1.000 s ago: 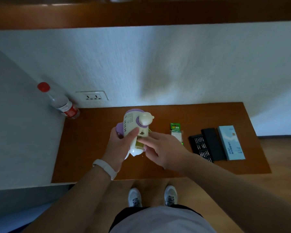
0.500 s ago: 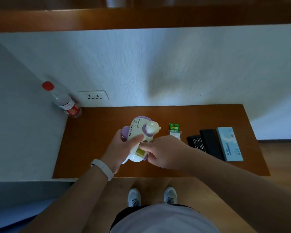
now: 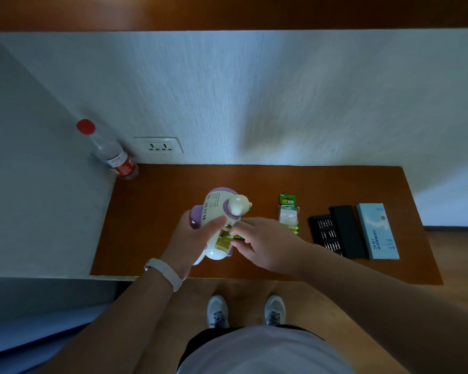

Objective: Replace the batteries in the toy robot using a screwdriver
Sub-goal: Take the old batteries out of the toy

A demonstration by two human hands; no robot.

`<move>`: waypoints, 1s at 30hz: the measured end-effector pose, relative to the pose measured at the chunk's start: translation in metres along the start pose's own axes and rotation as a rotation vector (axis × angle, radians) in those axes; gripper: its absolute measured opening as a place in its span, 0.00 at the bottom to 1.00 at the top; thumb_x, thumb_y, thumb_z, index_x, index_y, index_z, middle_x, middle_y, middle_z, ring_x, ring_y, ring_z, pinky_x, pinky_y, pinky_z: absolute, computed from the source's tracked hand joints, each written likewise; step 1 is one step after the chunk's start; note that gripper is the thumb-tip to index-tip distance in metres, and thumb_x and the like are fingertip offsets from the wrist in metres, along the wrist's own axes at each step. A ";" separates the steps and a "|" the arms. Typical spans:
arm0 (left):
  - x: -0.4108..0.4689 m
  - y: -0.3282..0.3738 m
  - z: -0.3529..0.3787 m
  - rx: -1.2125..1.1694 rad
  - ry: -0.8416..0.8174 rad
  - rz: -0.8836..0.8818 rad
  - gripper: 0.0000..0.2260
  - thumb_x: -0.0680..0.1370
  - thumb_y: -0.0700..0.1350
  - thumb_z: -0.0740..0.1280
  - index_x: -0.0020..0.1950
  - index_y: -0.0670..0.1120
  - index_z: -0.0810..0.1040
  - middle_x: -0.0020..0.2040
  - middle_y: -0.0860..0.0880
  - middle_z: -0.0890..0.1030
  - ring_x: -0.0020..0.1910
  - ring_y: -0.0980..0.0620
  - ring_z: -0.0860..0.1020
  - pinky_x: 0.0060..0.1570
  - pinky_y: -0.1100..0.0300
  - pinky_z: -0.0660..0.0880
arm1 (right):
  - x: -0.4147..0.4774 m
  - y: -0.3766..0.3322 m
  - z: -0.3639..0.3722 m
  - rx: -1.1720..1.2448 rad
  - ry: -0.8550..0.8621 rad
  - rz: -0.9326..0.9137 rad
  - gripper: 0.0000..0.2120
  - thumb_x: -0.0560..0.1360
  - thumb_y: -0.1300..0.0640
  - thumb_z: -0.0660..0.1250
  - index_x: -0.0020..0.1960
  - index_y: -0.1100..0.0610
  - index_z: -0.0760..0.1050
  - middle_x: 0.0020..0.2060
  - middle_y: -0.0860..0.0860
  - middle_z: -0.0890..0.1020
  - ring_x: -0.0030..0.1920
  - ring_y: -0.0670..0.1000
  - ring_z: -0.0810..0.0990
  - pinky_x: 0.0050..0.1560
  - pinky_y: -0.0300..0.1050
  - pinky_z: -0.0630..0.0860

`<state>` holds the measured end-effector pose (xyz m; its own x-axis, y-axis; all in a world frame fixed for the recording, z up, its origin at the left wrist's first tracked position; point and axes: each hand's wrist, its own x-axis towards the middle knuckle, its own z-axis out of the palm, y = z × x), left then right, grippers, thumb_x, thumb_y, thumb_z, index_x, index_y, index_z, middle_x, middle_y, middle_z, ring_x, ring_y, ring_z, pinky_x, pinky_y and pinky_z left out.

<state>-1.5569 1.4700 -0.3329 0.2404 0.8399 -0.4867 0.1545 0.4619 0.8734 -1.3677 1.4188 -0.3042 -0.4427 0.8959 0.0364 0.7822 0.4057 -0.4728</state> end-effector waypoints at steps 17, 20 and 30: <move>0.035 -0.045 -0.071 -0.364 0.051 -0.051 0.13 0.82 0.47 0.62 0.67 0.52 0.73 0.59 0.45 0.84 0.55 0.41 0.83 0.44 0.49 0.83 | 0.000 0.032 0.072 0.262 0.013 0.662 0.13 0.80 0.51 0.63 0.62 0.55 0.74 0.43 0.47 0.76 0.37 0.42 0.73 0.36 0.38 0.71; 0.038 -0.050 -0.077 -0.387 0.039 -0.048 0.19 0.78 0.50 0.65 0.69 0.52 0.73 0.61 0.46 0.83 0.60 0.43 0.82 0.48 0.48 0.82 | 0.000 0.044 0.086 0.194 0.050 0.727 0.11 0.79 0.50 0.65 0.57 0.55 0.76 0.47 0.49 0.75 0.44 0.47 0.74 0.42 0.44 0.74; 0.045 -0.064 -0.092 -0.473 -0.058 -0.047 0.15 0.83 0.45 0.57 0.68 0.51 0.72 0.60 0.47 0.83 0.59 0.45 0.82 0.48 0.47 0.82 | 0.024 0.071 0.113 0.113 0.043 0.813 0.10 0.79 0.50 0.64 0.54 0.56 0.75 0.46 0.50 0.72 0.46 0.51 0.74 0.46 0.48 0.74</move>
<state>-1.6441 1.5045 -0.4089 0.2983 0.8041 -0.5142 -0.2839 0.5891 0.7566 -1.3724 1.4488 -0.4369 0.2626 0.9092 -0.3233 0.8012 -0.3921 -0.4521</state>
